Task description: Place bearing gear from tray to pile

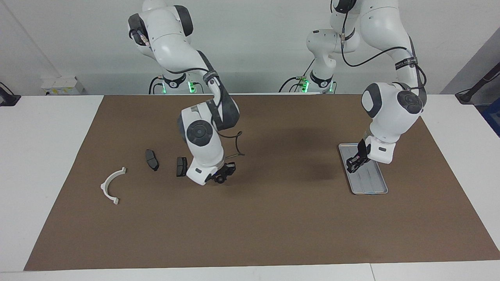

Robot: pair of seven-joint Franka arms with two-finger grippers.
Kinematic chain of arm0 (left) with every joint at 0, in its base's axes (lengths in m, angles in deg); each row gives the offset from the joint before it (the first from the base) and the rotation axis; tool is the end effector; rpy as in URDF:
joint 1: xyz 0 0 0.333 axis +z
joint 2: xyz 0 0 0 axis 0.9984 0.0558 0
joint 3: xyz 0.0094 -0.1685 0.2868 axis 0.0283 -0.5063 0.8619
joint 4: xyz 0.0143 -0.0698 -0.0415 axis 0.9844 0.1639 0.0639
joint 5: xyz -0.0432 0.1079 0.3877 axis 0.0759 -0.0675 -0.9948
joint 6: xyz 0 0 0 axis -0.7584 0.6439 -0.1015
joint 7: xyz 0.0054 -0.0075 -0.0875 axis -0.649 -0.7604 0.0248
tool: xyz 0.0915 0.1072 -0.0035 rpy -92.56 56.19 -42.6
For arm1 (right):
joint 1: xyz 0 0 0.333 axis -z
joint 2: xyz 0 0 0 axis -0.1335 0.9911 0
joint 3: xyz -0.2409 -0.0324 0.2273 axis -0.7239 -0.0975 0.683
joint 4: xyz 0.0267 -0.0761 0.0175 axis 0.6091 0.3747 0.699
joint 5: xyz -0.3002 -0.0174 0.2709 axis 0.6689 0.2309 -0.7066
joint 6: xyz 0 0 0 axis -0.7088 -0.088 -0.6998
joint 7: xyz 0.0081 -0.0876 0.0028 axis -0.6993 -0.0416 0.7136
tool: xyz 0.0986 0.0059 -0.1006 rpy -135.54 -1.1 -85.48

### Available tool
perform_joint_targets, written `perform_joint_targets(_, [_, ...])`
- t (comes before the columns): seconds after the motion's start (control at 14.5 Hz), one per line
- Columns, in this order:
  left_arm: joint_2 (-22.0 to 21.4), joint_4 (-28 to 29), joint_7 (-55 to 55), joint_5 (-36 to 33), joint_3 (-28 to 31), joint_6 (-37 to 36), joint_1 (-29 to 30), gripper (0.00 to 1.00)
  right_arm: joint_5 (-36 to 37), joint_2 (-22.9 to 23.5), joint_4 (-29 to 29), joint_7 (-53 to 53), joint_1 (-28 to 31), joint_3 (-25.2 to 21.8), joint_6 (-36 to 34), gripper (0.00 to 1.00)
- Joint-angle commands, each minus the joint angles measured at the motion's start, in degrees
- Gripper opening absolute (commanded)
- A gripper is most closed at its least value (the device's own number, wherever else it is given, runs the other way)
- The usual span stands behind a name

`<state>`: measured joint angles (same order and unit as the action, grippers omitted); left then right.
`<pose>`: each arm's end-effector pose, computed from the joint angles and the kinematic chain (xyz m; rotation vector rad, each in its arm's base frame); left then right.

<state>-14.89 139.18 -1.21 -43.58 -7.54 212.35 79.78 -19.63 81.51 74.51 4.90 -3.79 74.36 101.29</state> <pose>0.6442 -0.0899 0.3703 2.9757 0.5958 0.0527 0.7035 0.1597 0.3023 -3.0708 -0.4159 0.1452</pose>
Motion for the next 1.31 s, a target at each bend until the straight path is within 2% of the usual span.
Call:
perform_joint_targets(0.0, [-0.72,-0.84,2.08,0.96,0.56,-2.09,-1.24,0.00,3.83,-2.50,3.23,5.80,4.84,0.89,-0.24,0.00])
perform_joint_targets(0.41, [-0.55,-1.54,4.28,0.44,0.65,-2.09,-4.57,0.00,6.48,-6.19,8.59,10.38,11.80,0.89,-0.68,0.00])
perform_joint_targets(0.83, [0.85,-4.09,15.60,-0.10,0.65,-0.60,-14.22,0.00,6.48,-8.21,13.07,12.59,17.60,0.89,0.46,0.00])
perform_joint_targets(0.9, [2.34,-5.31,18.84,-0.36,0.74,-0.34,-16.60,0.00,6.48,-8.31,13.95,12.76,17.78,0.81,2.64,0.00])
perform_joint_targets(1.04, [9.35,-11.88,28.23,-2.28,1.00,-0.34,-23.44,0.00,6.48,-8.57,16.06,13.20,18.57,0.80,6.51,0.00])
perform_joint_targets(1.11, [11.65,-13.22,32.19,-3.60,1.00,0.45,-26.09,0.00,6.48,-8.57,16.59,13.20,18.58,0.72,7.57,0.00])
perform_joint_targets(1.24, [12.90,-12.97,34.51,-3.52,0.83,4.57,-29.53,0.00,6.48,-8.48,17.21,13.12,18.58,0.72,8.28,0.00])
